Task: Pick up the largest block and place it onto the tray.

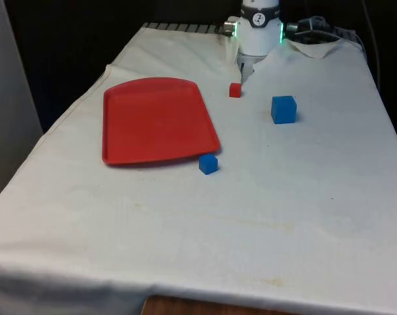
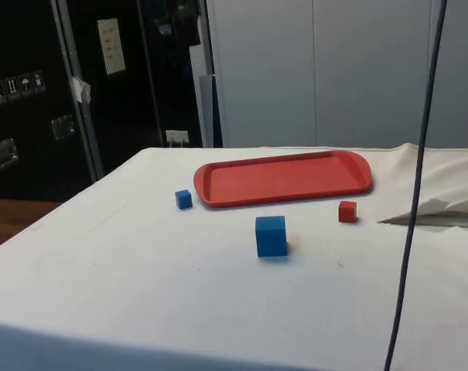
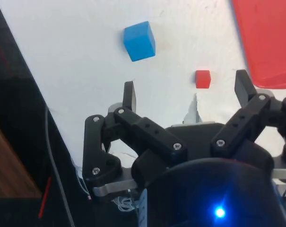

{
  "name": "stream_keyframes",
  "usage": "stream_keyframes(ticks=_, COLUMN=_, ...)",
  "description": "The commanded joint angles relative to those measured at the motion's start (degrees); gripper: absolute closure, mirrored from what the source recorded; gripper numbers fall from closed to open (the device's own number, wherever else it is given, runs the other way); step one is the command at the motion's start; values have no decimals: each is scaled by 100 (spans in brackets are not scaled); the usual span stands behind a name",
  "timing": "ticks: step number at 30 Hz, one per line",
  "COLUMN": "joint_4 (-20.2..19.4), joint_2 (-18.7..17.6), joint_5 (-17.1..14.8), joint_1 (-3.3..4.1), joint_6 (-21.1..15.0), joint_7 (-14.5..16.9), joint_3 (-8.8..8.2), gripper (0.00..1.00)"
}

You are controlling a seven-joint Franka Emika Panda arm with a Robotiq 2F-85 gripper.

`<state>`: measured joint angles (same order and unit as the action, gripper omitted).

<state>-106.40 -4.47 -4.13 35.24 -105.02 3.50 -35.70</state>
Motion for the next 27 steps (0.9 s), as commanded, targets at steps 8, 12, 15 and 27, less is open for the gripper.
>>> stream_keyframes(ticks=8, joint_4=-619, joint_2=309, joint_5=126, joint_1=34, joint_6=-590, joint_7=-206, joint_3=172, gripper=0)
stream_keyframes(ticks=12, joint_4=-796, joint_2=384, joint_5=155, joint_1=29, joint_6=-768, joint_7=-241, joint_3=223, gripper=0)
stream_keyframes(ticks=15, joint_4=-1066, joint_2=487, joint_5=195, joint_1=23, joint_6=-1031, joint_7=-292, joint_3=292, gripper=0)
stream_keyframes(ticks=27, joint_4=-1753, joint_2=676, joint_5=178, joint_1=6, joint_6=-1610, joint_7=-246, joint_3=372, gripper=0)
